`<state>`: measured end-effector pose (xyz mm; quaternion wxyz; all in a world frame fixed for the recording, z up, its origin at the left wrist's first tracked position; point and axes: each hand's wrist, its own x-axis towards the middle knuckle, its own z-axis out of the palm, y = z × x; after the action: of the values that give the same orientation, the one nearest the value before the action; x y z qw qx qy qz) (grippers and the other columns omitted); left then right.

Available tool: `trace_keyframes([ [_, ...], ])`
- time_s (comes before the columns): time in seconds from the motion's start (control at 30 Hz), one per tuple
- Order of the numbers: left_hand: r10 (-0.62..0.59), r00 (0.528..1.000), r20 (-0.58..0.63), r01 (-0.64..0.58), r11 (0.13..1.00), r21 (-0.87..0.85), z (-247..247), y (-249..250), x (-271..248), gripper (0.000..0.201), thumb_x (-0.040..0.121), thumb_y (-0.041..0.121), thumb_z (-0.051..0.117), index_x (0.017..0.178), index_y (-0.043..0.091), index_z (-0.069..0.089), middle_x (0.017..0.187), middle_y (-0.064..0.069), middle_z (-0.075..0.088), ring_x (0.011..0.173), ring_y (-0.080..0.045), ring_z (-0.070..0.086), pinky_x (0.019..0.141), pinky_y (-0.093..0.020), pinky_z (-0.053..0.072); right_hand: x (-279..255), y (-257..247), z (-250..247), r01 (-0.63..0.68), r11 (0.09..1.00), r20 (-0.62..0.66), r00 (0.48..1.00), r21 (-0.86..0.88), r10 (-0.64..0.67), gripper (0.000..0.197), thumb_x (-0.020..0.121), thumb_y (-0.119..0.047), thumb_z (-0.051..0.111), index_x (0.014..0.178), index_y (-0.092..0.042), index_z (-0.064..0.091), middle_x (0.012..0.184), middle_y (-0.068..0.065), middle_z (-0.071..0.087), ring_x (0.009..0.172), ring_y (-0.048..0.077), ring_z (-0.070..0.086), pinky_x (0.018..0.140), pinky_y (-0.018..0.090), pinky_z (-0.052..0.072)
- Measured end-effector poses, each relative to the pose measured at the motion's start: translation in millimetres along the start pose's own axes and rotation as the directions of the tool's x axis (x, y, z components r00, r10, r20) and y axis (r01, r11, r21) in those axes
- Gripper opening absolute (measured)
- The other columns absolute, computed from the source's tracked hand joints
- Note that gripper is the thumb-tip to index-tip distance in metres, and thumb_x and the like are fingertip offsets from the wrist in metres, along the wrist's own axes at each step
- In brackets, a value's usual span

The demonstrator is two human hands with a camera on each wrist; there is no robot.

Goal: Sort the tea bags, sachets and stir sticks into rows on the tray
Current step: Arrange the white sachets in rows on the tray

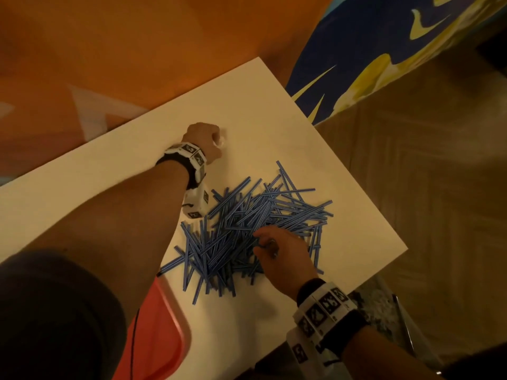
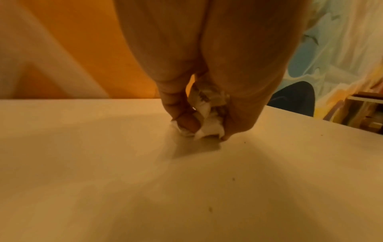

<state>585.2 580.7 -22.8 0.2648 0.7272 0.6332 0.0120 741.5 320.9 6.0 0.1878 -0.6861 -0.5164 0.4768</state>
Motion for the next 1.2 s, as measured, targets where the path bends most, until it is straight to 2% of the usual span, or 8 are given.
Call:
trace_keyframes([
  [0.17,-0.185,0.983,-0.014,0.166,0.91,-0.38,-5.3,-20.9,-50.8,0.038,0.081,0.008,0.067,0.062,0.02,0.036,0.066,-0.001,0.042,0.063,-0.022,0.043,0.062,-0.029,0.037,-2.9,-13.5,1.4,0.034,0.997,0.037,0.999,0.074,-0.036,0.018,0.093,-0.018,0.063,0.101,-0.034,0.059,0.089,-0.019,0.059,0.08,-0.008,0.054,0.072,0.009,0.042],
  [0.27,-0.303,0.951,0.058,0.249,0.641,-0.726,-13.7,-23.1,-96.6,0.047,0.077,-0.004,0.06,0.05,0.022,0.033,0.056,-0.004,0.038,0.055,-0.02,0.036,0.054,-0.028,0.033,-1.8,-31.4,5.8,0.058,0.991,0.06,0.996,0.123,-0.065,0.016,0.092,-0.017,0.064,0.097,-0.032,0.061,0.087,-0.018,0.059,0.082,-0.003,0.057,0.08,0.02,0.049],
  [0.37,-0.352,0.922,0.162,0.303,0.394,-0.867,-23.9,-17.0,-150.5,0.046,0.071,-0.015,0.046,0.047,0.021,0.031,0.05,0.001,0.035,0.052,-0.02,0.03,0.052,-0.027,0.02,-1.3,-58.6,9.7,0.135,0.98,0.049,0.988,0.144,-0.144,0.014,0.092,-0.016,0.066,0.097,-0.029,0.062,0.086,-0.011,0.063,0.077,-0.008,0.057,0.072,0.007,0.045],
  [0.6,-0.334,0.917,0.219,0.232,-0.004,-0.973,-38.7,-25.1,-268.8,0.035,0.063,-0.017,0.036,0.064,0.018,0.035,0.06,-0.003,0.034,0.046,-0.017,0.036,0.039,-0.02,0.025,-26.2,-128.9,40.1,0.401,0.909,0.096,0.906,0.116,-0.412,0.024,0.086,-0.017,0.073,0.096,-0.034,0.06,0.095,-0.013,0.06,0.08,-0.003,0.061,0.066,0.008,0.047],
  [0.87,-0.396,0.895,0.205,-0.017,-0.489,-0.872,-43.3,-62.2,-375.9,0.019,0.071,-0.001,0.043,0.065,0.014,0.053,0.074,-0.009,0.058,0.07,-0.028,0.063,0.059,-0.03,0.052,-87.8,-172.5,109.0,0.472,0.88,0.201,0.857,0.059,-0.474,0.027,0.078,-0.015,0.08,0.077,-0.035,0.062,0.086,-0.007,0.067,0.073,0.005,0.066,0.064,0.023,0.055],
  [0.93,-0.375,0.901,0.219,-0.006,-0.515,-0.857,-44.5,-76.3,-397.6,0.004,0.082,0.012,0.059,0.082,0.01,0.063,0.086,-0.014,0.065,0.078,-0.03,0.064,0.071,-0.038,0.052,-105.7,-182.4,125.2,0.486,0.874,0.238,0.846,0.021,-0.477,0.023,0.082,-0.013,0.076,0.083,-0.032,0.064,0.083,-0.007,0.067,0.074,0.005,0.065,0.066,0.021,0.054],
  [1.03,-0.392,0.886,0.249,0.038,-0.473,-0.88,-41.8,-109.5,-423.4,0.036,0.087,0.04,0.07,0.104,0.008,0.064,0.101,-0.019,0.068,0.094,-0.035,0.063,0.082,-0.045,0.047,-131.3,-192.8,151.9,0.51,0.86,0.28,0.83,-0.028,-0.483,0.014,0.088,-0.007,0.067,0.094,-0.018,0.069,0.083,-0.005,0.066,0.073,0.0,0.061,0.063,0.012,0.05],
  [1.2,-0.384,0.874,0.297,0.115,-0.431,-0.895,-49.4,-152.4,-464.3,0.03,0.088,0.025,0.065,0.114,0.012,0.063,0.096,-0.016,0.069,0.084,-0.031,0.065,0.075,-0.04,0.049,-163.1,-204.0,199.8,0.562,0.818,0.277,0.811,-0.123,-0.515,0.014,0.088,-0.011,0.067,0.093,-0.021,0.075,0.095,-0.004,0.072,0.082,0.002,0.062,0.07,0.004,0.041],
])
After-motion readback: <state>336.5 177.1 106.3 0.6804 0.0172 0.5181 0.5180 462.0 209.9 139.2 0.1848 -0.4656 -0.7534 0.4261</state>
